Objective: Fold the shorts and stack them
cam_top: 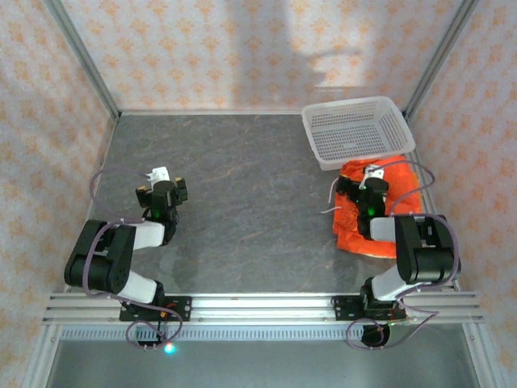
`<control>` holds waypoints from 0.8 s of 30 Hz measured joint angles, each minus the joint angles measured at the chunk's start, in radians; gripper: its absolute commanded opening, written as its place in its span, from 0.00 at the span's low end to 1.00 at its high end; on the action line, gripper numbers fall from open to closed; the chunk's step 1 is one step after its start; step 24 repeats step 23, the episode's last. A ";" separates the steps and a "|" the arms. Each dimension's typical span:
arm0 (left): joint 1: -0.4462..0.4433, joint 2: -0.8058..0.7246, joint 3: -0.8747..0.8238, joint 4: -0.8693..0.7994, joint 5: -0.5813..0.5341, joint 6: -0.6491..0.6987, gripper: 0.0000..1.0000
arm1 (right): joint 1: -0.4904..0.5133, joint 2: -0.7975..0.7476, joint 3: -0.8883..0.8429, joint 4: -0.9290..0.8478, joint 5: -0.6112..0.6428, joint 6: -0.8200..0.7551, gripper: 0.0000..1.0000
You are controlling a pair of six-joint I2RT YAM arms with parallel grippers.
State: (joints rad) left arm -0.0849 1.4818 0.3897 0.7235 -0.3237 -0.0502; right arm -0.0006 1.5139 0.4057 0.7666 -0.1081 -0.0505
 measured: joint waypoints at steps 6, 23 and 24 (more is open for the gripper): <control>0.000 0.013 0.003 0.009 0.033 0.000 1.00 | 0.000 0.001 0.000 0.007 0.024 0.002 0.99; 0.000 0.013 0.003 0.009 0.040 0.000 1.00 | 0.000 0.001 0.000 0.012 0.034 0.004 0.99; 0.000 0.013 0.003 0.009 0.040 0.000 1.00 | 0.000 0.001 0.000 0.012 0.034 0.004 0.99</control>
